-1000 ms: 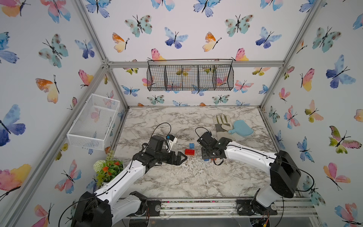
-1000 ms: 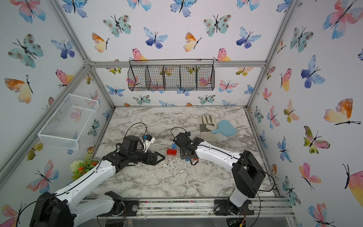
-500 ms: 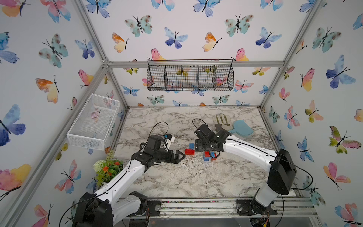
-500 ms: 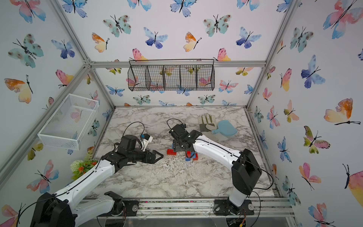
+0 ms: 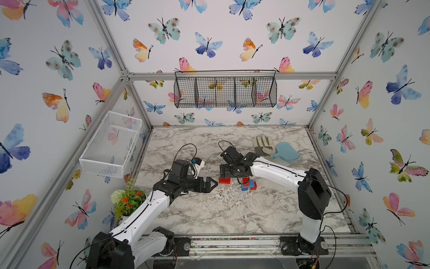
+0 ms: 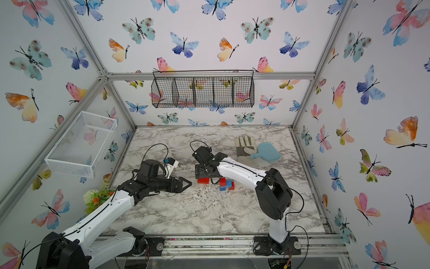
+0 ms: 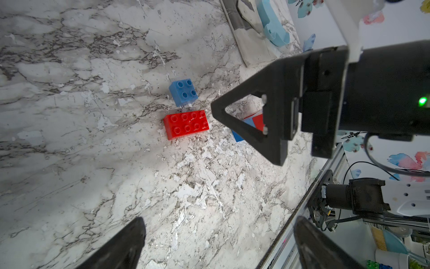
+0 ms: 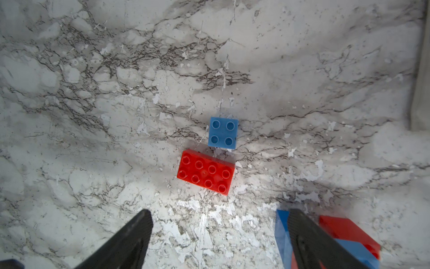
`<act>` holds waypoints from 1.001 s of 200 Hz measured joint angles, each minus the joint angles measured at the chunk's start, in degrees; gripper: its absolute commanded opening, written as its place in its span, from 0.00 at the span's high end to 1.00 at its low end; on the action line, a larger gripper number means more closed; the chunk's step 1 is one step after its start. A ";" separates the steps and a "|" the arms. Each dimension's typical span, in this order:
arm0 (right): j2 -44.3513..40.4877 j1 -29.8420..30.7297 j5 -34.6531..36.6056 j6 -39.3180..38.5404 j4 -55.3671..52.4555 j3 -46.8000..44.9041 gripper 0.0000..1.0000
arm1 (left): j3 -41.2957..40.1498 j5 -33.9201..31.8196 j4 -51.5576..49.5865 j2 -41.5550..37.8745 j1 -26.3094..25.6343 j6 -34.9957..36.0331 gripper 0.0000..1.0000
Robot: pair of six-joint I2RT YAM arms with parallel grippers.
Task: Assemble a giraffe with lego
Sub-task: Pick up the lego brick from the center of the board.
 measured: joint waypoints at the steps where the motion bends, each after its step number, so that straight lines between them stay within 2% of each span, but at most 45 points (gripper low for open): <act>1: 0.17 0.00 -0.02 0.13 0.04 0.07 0.07 | 0.00 0.00 0.00 0.00 0.00 0.00 0.02; 22: 2.71 0.00 -0.39 1.22 0.85 1.70 0.10 | 0.00 0.00 -0.09 -0.31 0.00 0.00 0.02; 104: 10.91 1.22 -0.50 8.11 2.19 4.98 0.09 | 0.00 0.02 -0.09 -0.61 0.00 -0.02 0.02; 200: 16.57 2.27 0.76 10.01 0.46 9.66 0.14 | 0.00 0.04 -0.07 -0.61 0.00 -0.04 0.01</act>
